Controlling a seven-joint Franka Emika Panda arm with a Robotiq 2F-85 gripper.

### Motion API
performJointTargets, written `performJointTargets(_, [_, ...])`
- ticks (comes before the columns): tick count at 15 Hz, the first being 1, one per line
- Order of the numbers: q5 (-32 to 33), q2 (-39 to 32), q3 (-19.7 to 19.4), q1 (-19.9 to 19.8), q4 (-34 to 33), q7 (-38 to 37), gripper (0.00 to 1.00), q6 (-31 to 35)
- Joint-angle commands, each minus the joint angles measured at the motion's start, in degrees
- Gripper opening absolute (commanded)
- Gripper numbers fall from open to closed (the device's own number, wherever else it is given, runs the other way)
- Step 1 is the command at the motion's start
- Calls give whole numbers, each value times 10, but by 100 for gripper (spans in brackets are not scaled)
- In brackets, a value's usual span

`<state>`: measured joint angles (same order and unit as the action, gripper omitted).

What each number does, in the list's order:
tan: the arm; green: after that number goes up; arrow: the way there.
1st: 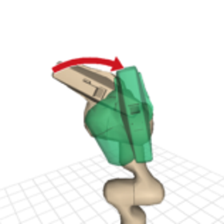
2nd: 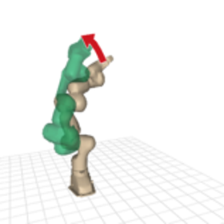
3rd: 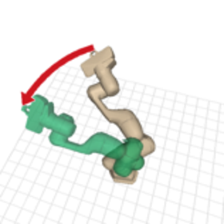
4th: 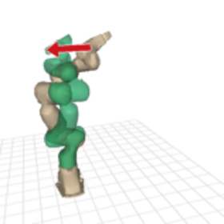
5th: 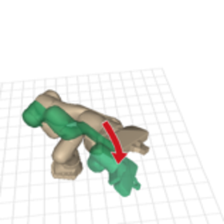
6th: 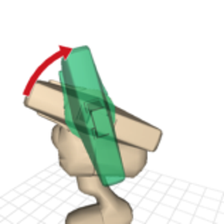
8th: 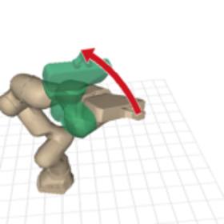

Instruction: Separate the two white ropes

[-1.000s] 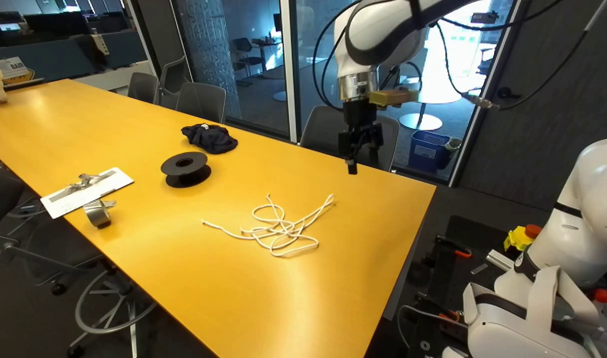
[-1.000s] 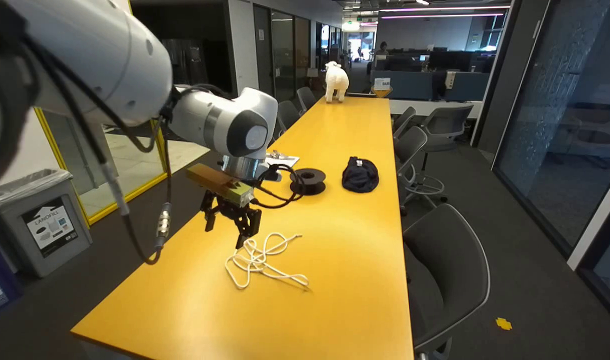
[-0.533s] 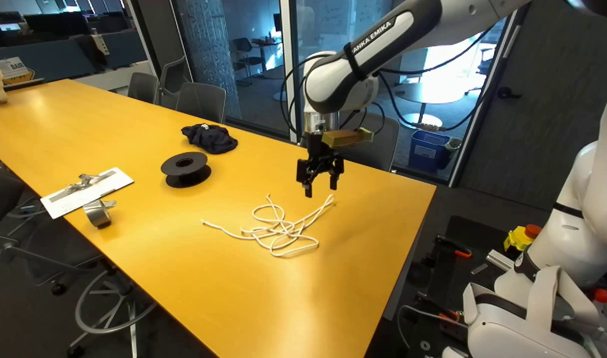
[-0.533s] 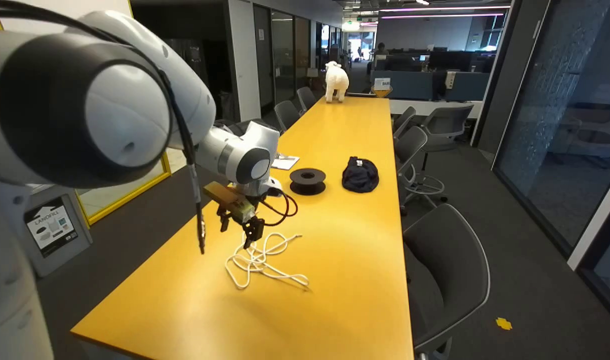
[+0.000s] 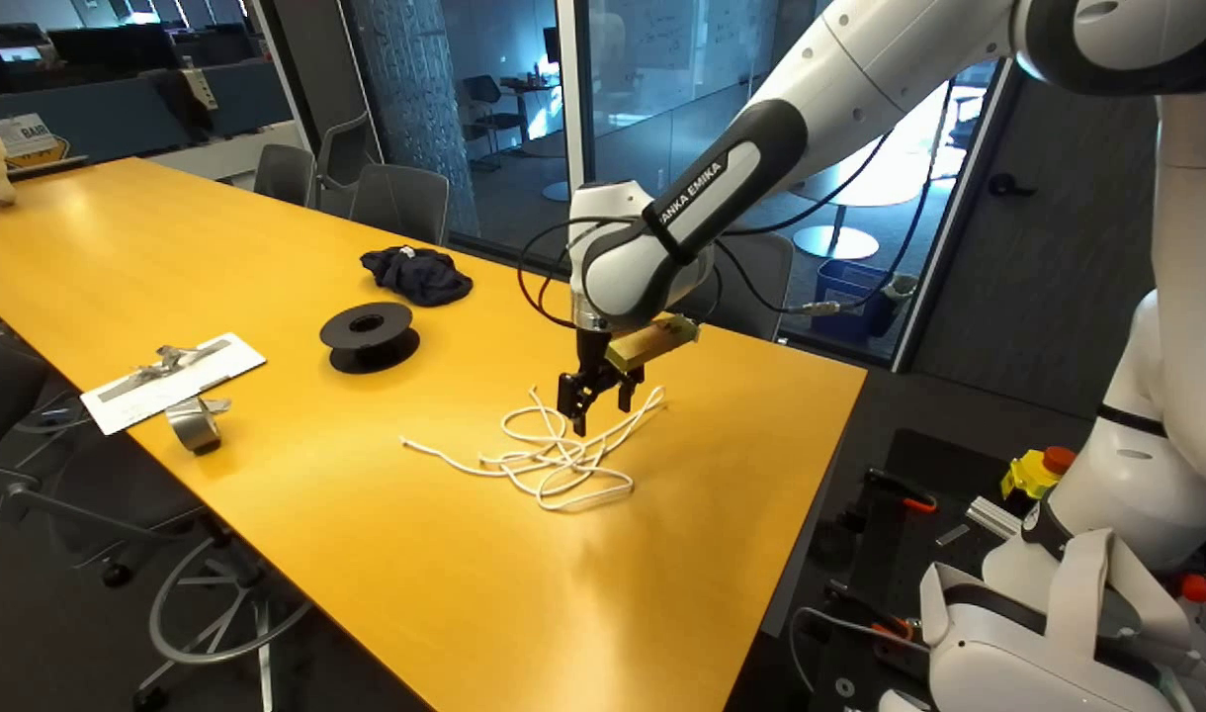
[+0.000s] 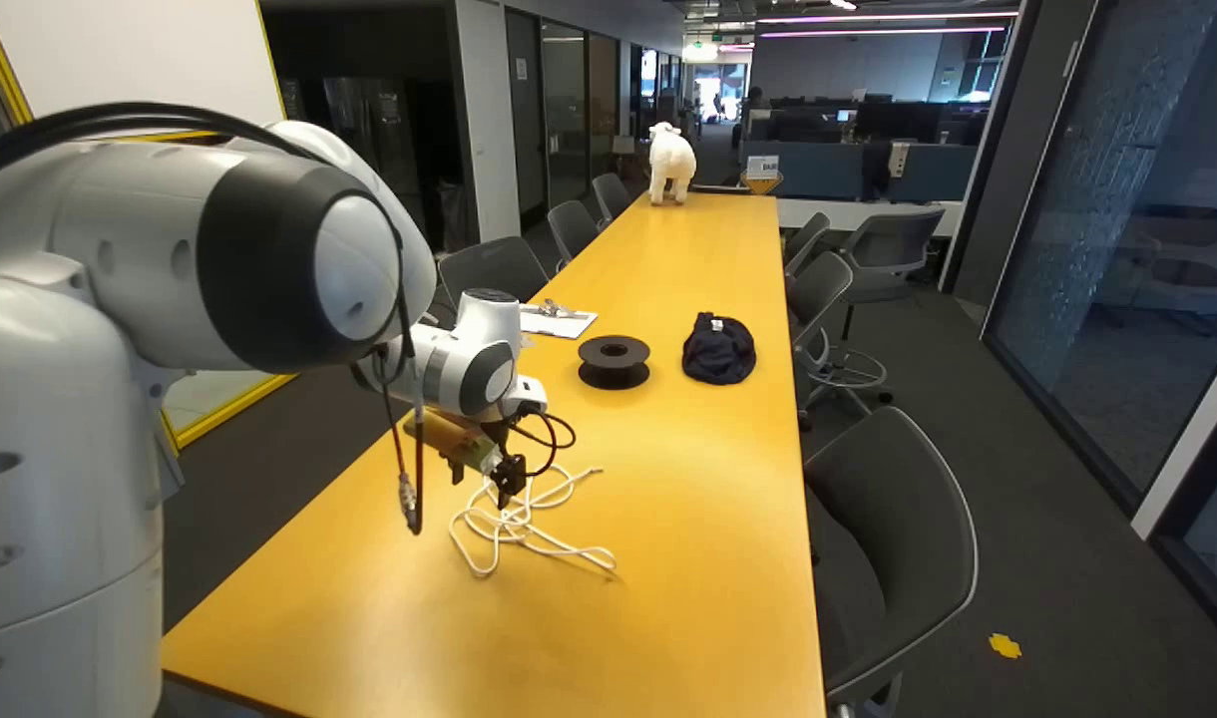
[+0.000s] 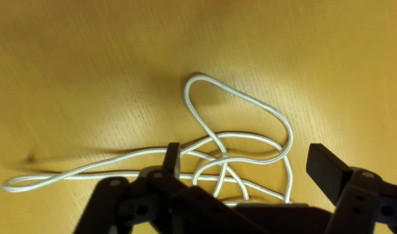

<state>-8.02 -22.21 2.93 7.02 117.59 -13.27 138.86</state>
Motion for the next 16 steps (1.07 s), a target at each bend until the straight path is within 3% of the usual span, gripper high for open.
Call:
performJointTargets(1, [78, -44, -22, 27, -28, -24, 100, 37])
performJointTargets(4, [111, -83, -33, 31, -63, -28, 100, 52])
performJointTargets(10, [91, -162, -29, 9, -162, -6, 100, 45])
performJointTargets(16, [89, -213, -34, -3, -207, -3, 100, 39])
